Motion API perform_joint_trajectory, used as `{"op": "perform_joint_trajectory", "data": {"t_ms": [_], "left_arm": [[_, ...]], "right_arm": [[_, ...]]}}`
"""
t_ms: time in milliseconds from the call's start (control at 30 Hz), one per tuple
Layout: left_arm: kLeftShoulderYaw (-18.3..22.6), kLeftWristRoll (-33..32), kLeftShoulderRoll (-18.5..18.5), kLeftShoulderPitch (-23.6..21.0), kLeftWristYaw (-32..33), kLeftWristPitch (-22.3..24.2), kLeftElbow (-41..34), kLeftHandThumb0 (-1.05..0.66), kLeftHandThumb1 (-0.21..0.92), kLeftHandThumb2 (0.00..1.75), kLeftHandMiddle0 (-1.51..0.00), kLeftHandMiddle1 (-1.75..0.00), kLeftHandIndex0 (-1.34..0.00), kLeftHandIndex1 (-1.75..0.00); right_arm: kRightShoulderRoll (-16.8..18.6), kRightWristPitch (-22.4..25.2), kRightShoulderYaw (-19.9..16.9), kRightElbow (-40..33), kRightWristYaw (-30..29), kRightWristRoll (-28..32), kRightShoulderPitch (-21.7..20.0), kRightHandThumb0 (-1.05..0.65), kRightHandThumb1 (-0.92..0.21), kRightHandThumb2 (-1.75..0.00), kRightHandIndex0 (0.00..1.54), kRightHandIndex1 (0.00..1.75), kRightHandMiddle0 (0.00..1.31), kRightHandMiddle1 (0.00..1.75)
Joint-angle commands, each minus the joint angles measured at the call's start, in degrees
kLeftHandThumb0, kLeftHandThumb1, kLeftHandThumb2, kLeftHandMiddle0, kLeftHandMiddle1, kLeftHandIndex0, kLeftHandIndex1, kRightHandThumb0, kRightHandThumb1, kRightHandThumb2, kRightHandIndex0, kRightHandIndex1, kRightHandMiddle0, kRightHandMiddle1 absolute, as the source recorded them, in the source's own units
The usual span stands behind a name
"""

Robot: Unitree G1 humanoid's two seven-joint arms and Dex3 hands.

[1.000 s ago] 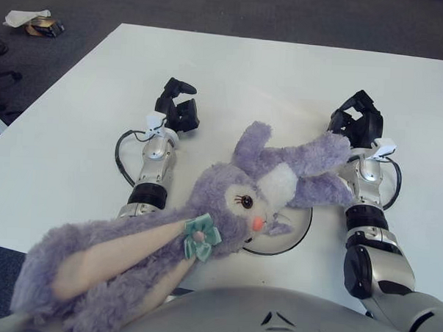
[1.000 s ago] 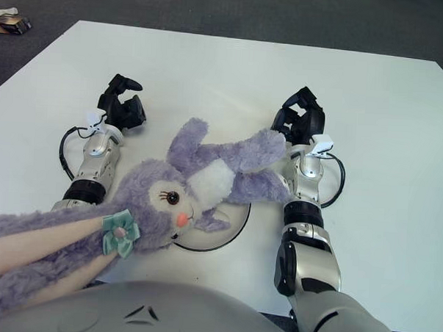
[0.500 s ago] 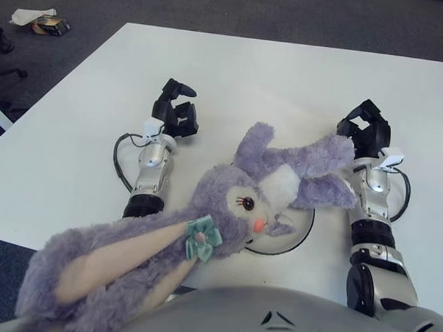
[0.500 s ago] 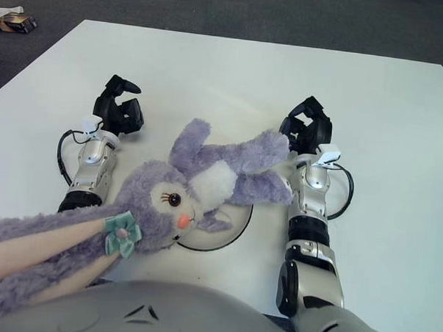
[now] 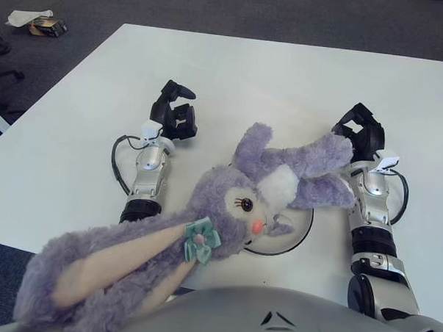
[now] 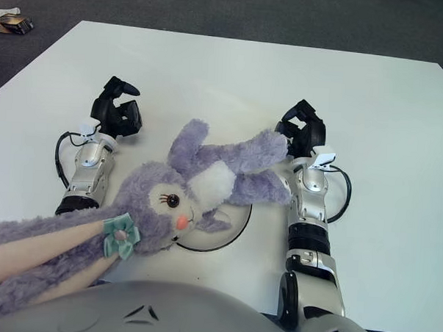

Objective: Put the doll into the plate.

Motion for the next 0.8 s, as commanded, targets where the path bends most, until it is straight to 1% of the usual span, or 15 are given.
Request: {"op": "perform_joint_trajectory", "data": {"t_ms": [0, 467, 767], "left_arm": [[-0.2, 0.2, -0.2, 6.0, -0.1, 1.4, 0.9, -0.43, 0.48, 1.12, -1.12, -1.75, -0.48, -1.75], [-1.7, -0.1, 1.4, 8.0, -2.9, 5.3, -3.8, -0.43, 0.46, 1.14, -1.12, -1.75, -0.50, -1.75], [-1.9, -0.2, 1.7, 9.0, -3.2, 7.2, -6.2, -0.44, 0.46, 1.15, -1.12, -1.75, -0.50, -1.75]], "right_arm": [[1.8, 1.4, 0.1, 1.5, -0.9, -0.2, 5.2, -0.53, -0.20, -1.46, 1.25, 1.75, 0.71, 1.75], [1.6, 5.4, 1.1, -2.5, -1.8, -0.9, 6.6, -0.52, -0.22, -1.44, 1.25, 1.75, 0.70, 1.75], [1.0, 7.4, 1.8, -4.6, -1.4, -1.3, 7.4, -0.51, -0.24, -1.41, 1.23, 1.75, 0.68, 1.75]]}}
